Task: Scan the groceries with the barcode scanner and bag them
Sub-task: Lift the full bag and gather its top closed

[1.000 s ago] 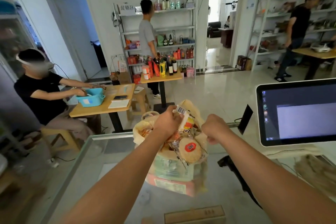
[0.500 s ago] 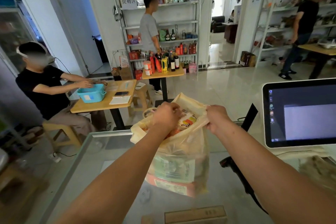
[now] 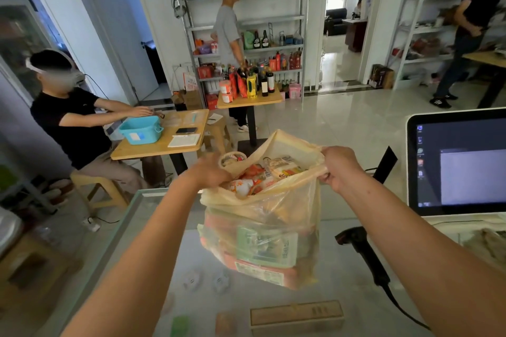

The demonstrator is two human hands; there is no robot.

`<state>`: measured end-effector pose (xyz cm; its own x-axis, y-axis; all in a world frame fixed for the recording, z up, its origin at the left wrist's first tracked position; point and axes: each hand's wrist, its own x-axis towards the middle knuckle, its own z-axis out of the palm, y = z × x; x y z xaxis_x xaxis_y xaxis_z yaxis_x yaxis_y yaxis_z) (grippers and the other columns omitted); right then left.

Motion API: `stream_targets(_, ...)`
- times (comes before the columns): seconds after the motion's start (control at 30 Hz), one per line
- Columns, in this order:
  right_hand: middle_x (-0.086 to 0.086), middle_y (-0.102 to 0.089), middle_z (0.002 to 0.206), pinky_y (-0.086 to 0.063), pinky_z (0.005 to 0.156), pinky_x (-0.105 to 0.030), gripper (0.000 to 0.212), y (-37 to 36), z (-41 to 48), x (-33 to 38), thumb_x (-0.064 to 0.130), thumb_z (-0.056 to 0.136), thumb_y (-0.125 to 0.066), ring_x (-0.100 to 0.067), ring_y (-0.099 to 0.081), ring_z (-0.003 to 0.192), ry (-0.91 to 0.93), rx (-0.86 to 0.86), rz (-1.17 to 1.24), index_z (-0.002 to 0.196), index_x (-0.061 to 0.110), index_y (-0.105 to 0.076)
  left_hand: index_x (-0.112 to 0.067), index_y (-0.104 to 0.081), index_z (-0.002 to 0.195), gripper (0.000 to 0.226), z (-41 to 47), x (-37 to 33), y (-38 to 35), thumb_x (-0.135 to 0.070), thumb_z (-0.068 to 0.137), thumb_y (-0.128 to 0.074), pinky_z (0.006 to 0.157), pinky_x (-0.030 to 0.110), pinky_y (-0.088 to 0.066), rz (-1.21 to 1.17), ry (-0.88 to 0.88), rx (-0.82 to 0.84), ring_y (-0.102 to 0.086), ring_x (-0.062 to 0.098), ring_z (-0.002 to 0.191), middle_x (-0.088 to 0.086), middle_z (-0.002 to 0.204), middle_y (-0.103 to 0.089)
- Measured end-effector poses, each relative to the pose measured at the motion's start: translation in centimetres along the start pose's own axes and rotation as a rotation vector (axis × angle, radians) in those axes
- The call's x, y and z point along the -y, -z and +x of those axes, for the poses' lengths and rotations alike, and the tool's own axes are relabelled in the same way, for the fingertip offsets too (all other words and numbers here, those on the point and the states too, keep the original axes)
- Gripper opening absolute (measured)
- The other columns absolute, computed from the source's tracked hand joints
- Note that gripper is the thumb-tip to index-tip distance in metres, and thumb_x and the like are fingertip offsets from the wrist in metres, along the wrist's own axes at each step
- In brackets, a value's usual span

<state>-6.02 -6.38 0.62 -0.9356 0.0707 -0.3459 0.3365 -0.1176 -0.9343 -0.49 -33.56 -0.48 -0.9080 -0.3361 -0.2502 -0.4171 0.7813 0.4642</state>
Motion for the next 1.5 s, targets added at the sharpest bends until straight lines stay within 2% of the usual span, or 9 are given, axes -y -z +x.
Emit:
stream_targets(0.23,-0.010,-0.050,0.066,-0.025,0.035,-0.015,0.021,0.5,0.0,-0.6,0.017,0.100,-0.044,-0.016,-0.041,0.038,0.149,0.100,-0.092,0.095,0.005,-0.062,-0.014,-0.071,0.102,0.031,0.6,4.3,-1.1,-0.038,0.092,-0.055,0.081,0.034,-0.056,0.340,0.113,-0.096,-0.066,0.023,0.089,0.005,0.100,-0.072)
stream_targets(0.43,-0.006,-0.047,0.055,-0.024,0.034,-0.014,0.026,1.2,-1.1,-0.3,0.024,0.101,-0.046,-0.010,-0.036,0.026,0.136,0.128,-0.072,0.082,0.010,-0.059,-0.008,-0.061,0.118,0.025,0.1,4.6,-0.3,-0.018,0.099,-0.047,0.081,0.038,-0.053,0.193,0.170,-0.305,-0.064,0.030,0.099,0.012,0.107,-0.067)
stream_targets(0.5,-0.006,-0.049,0.058,-0.025,0.033,-0.015,0.026,1.1,-1.2,-0.4,0.025,0.101,-0.047,-0.011,-0.039,0.029,0.128,0.124,-0.062,0.085,0.011,-0.060,-0.004,-0.058,0.122,0.026,-0.1,3.6,0.1,-0.014,0.101,-0.044,0.081,0.041,-0.055,-0.182,0.172,-0.332,-0.064,0.034,0.097,0.015,0.108,-0.064)
stream_targets(0.63,-0.008,-0.053,0.066,-0.031,0.038,-0.018,0.024,1.1,-1.2,-0.2,0.027,0.102,-0.045,-0.015,-0.045,0.037,0.129,0.101,-0.067,0.090,0.013,-0.061,-0.005,-0.059,0.100,0.020,-1.2,1.5,1.2,-0.007,0.104,-0.040,0.057,0.032,-0.054,-1.514,0.408,-0.230,-0.054,0.020,0.069,0.010,0.080,-0.054)
stream_targets(0.73,-0.008,-0.049,0.063,-0.035,0.044,-0.025,0.025,1.7,-0.8,-0.2,0.026,0.102,-0.045,-0.011,-0.039,0.031,0.143,0.086,-0.056,0.090,0.011,-0.061,-0.010,-0.058,0.125,0.026,-1.2,2.6,1.4,-0.012,0.106,-0.041,0.045,0.026,-0.052,-1.873,0.525,-0.171,-0.054,0.016,0.067,0.008,0.079,-0.054)
stream_targets(0.93,-0.006,-0.068,0.086,-0.049,0.070,-0.032,0.023,2.2,0.5,-0.4,0.031,0.097,-0.054,-0.021,-0.063,0.076,0.287,0.075,-0.171,0.096,0.013,-0.068,-0.012,-0.064,0.102,0.054,-2.1,3.2,1.2,-0.063,0.085,-0.062,0.052,0.023,-0.033,-0.927,0.137,-0.041,-0.042,0.011,0.058,0.004,0.078,-0.056)
stream_targets(1.1,-0.010,-0.075,0.097,-0.050,0.087,-0.039,0.030,2.4,0.7,-1.7,0.028,0.101,-0.049,-0.025,-0.067,0.092,0.264,0.209,0.121,0.086,0.011,-0.068,-0.009,-0.070,0.104,0.026,-0.5,3.9,1.7,-0.032,0.093,-0.065,0.077,0.032,-0.051,0.034,0.059,-0.162,-0.060,0.019,0.083,0.000,0.087,-0.064)
stream_targets(1.23,-0.002,-0.048,0.054,-0.047,0.062,-0.036,0.038,1.4,0.1,-2.5,0.019,0.102,-0.048,-0.020,-0.049,0.053,0.205,0.193,0.516,0.064,0.014,-0.045,-0.007,-0.068,0.108,0.050,-2.1,4.9,2.4,-0.046,0.102,-0.038,0.080,0.037,-0.048,-0.136,0.107,-0.414,-0.064,0.034,0.096,0.013,0.103,-0.069)
stream_targets(1.5,0.001,-0.039,0.044,-0.046,0.059,-0.034,0.031,0.8,-2.4,3.8,0.009,0.100,-0.046,-0.015,-0.041,0.040,0.318,0.133,0.564,0.070,0.012,-0.044,-0.010,-0.059,0.084,0.037,-7.8,3.7,7.7,-0.039,0.101,-0.046,0.089,0.047,-0.048,-0.481,-0.091,-0.719,-0.061,0.035,0.095,0.013,0.094,-0.066)
